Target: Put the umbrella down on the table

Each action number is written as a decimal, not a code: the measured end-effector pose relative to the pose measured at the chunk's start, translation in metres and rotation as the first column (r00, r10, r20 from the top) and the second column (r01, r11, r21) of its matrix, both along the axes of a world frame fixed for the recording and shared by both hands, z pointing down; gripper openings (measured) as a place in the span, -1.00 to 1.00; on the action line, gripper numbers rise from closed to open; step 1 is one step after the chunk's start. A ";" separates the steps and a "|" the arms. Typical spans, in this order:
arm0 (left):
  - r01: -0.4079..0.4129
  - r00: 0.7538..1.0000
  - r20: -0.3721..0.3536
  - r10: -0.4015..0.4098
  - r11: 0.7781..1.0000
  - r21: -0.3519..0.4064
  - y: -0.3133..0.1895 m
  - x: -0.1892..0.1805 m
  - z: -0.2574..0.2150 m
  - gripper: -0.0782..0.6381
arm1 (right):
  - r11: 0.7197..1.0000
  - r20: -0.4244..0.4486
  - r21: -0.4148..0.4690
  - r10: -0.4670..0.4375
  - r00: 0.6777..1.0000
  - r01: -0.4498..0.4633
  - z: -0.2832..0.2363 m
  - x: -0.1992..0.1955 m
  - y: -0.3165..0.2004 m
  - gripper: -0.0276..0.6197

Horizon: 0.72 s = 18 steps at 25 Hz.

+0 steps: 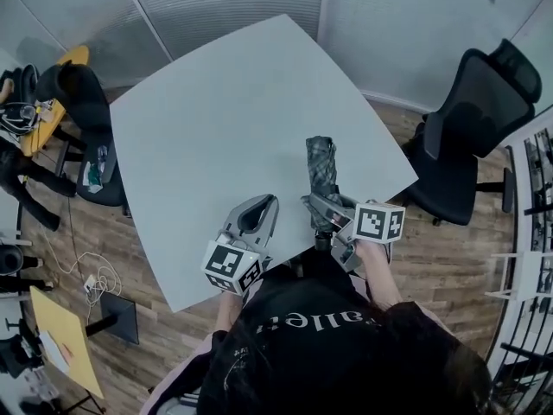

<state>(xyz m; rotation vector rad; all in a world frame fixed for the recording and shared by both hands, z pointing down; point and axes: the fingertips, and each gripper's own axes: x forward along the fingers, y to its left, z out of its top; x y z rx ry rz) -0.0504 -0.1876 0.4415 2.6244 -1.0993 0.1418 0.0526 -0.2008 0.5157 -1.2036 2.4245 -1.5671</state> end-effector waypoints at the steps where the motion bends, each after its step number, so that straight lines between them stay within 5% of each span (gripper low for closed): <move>1: 0.014 1.000 0.000 -0.014 1.000 0.000 -0.005 0.004 0.000 -0.69 | 1.000 -0.005 -0.003 -0.011 1.000 0.011 0.002 0.005 -0.007 -0.26; 11: 0.130 0.992 0.004 -0.130 0.991 -0.016 -0.042 0.027 0.004 -0.69 | 0.987 -0.112 -0.016 -0.159 0.981 0.158 0.033 0.039 -0.085 -0.26; 18: 0.201 0.980 0.011 -0.201 0.979 -0.028 -0.051 0.024 0.006 -0.69 | 0.965 -0.273 -0.033 -0.260 0.926 0.262 0.072 0.046 -0.144 -0.26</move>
